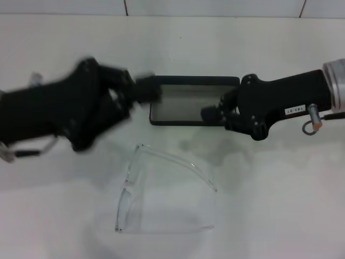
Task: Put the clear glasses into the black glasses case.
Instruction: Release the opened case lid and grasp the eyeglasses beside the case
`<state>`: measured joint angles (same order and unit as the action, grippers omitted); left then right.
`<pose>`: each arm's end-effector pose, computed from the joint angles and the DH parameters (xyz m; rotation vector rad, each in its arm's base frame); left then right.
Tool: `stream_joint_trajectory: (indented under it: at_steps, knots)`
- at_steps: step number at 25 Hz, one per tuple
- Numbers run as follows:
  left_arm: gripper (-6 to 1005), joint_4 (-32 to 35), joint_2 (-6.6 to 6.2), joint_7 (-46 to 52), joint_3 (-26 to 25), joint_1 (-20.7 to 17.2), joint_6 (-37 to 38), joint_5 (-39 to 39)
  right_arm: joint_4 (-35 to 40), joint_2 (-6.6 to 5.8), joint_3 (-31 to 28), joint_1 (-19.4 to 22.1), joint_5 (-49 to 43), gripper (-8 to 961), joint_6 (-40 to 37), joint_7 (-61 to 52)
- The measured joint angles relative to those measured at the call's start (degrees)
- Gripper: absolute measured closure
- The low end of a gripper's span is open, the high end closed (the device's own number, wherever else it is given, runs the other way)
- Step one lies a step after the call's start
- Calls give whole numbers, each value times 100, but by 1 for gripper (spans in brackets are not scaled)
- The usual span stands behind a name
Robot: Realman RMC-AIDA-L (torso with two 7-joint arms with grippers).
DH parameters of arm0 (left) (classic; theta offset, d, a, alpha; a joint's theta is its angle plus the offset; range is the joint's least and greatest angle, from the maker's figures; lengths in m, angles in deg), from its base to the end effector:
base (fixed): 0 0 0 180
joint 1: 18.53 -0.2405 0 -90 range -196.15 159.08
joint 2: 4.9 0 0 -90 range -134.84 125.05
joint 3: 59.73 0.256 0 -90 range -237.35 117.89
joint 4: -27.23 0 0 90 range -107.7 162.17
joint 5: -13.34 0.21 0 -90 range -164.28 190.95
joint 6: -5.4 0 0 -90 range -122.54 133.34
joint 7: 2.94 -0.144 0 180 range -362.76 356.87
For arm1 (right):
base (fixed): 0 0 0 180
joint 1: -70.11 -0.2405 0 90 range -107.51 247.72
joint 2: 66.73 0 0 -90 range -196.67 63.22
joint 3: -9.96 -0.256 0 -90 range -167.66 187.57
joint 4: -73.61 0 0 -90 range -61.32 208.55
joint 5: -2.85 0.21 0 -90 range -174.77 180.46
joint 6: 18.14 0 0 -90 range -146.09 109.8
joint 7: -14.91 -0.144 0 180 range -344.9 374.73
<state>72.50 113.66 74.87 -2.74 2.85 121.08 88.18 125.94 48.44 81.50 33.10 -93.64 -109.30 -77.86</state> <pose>-0.1948 0.2655 0.0493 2.6990 0.1282 1.5958 0.1411 0.3460 -0.0064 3.0194 -0.1905 -0.6529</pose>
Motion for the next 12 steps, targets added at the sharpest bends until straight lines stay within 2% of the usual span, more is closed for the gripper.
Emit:
stream_joint_trajectory:
  at_steps: [3,5,8,12]
  knots:
    - [950,-11,15,80,-678,16,-71,-38,328,-18,0,-312,-885,878,-69,-440]
    - [950,-10,-35,206,-1074,40,-308,45,588,2,43,-552,-1545,867,-198,-668]
    - [945,-6,-188,338,-1190,71,-801,121,803,28,241,-990,-2263,849,-345,-951]
    - [927,-12,-299,489,-1190,94,-1251,208,812,36,724,-1743,-2990,826,-436,-1280]
